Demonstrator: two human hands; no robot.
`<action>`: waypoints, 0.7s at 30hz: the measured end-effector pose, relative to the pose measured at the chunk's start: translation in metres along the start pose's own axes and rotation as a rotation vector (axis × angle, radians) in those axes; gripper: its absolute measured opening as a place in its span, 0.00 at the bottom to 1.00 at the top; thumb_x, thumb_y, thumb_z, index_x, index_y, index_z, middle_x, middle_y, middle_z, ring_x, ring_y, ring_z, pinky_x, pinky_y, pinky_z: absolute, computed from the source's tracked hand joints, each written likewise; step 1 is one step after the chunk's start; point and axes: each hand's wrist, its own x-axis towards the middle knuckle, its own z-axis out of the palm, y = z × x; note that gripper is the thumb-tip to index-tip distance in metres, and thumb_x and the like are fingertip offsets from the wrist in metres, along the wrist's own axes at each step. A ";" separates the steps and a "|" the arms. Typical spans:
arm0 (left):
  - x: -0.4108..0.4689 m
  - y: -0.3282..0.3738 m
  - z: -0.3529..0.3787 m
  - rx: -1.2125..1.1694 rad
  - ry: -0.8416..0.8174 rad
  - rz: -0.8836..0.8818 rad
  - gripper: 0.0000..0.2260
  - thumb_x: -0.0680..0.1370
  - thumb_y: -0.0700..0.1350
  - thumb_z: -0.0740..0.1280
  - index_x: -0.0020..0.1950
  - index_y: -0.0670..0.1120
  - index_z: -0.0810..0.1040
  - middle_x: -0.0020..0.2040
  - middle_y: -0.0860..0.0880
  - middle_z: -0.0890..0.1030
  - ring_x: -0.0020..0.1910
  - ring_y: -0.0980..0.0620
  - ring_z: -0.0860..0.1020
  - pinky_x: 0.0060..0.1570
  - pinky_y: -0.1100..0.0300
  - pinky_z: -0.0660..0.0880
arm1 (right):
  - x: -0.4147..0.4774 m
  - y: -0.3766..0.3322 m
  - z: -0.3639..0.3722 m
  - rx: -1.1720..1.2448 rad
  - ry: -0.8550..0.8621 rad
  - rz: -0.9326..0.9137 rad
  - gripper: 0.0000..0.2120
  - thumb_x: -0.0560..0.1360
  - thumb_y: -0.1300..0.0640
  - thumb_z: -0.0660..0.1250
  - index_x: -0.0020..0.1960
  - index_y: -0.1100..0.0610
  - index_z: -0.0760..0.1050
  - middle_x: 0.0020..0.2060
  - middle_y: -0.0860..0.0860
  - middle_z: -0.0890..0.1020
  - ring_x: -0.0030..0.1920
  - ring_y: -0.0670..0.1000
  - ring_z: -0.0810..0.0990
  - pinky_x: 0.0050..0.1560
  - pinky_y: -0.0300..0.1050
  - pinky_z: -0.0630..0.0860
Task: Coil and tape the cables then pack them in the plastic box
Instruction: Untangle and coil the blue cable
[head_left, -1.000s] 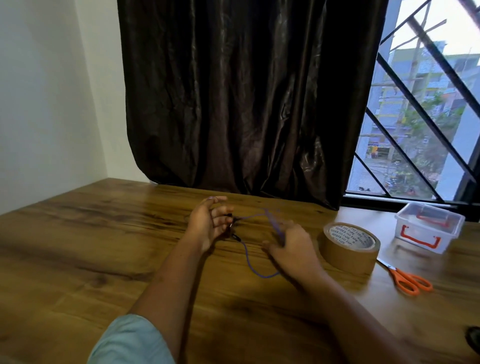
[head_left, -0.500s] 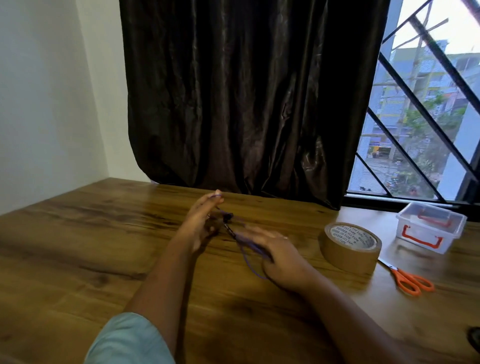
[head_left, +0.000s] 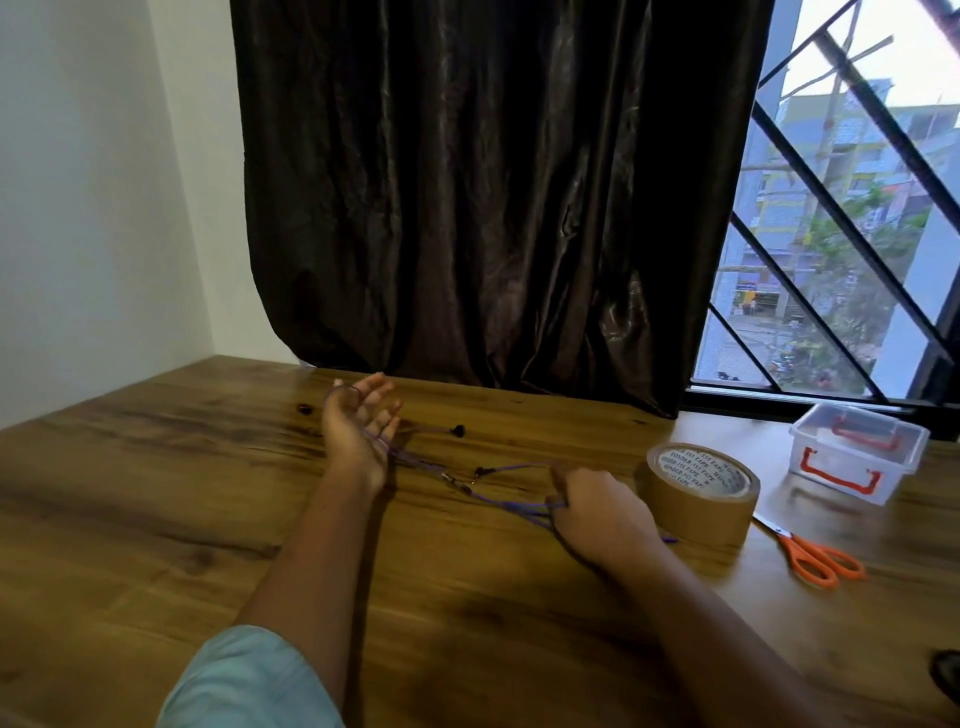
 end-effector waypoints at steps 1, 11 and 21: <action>-0.001 0.000 0.000 0.012 -0.008 0.006 0.19 0.81 0.51 0.48 0.57 0.46 0.76 0.59 0.46 0.78 0.60 0.46 0.75 0.61 0.54 0.67 | 0.001 0.001 0.001 0.036 0.021 0.021 0.12 0.77 0.55 0.59 0.59 0.56 0.72 0.51 0.56 0.81 0.52 0.59 0.80 0.46 0.49 0.76; -0.022 -0.011 0.032 0.183 -0.391 -0.134 0.23 0.76 0.48 0.46 0.63 0.53 0.74 0.59 0.49 0.80 0.57 0.51 0.76 0.60 0.51 0.63 | 0.005 -0.006 0.000 0.466 0.038 -0.126 0.42 0.71 0.65 0.66 0.77 0.47 0.48 0.77 0.49 0.56 0.77 0.52 0.49 0.74 0.58 0.40; -0.048 -0.025 0.069 0.028 -0.689 -0.262 0.28 0.69 0.50 0.53 0.66 0.46 0.73 0.65 0.41 0.76 0.64 0.48 0.71 0.56 0.58 0.71 | -0.003 -0.040 0.016 0.998 0.224 -0.398 0.11 0.78 0.63 0.63 0.59 0.54 0.74 0.50 0.53 0.79 0.46 0.46 0.79 0.47 0.37 0.76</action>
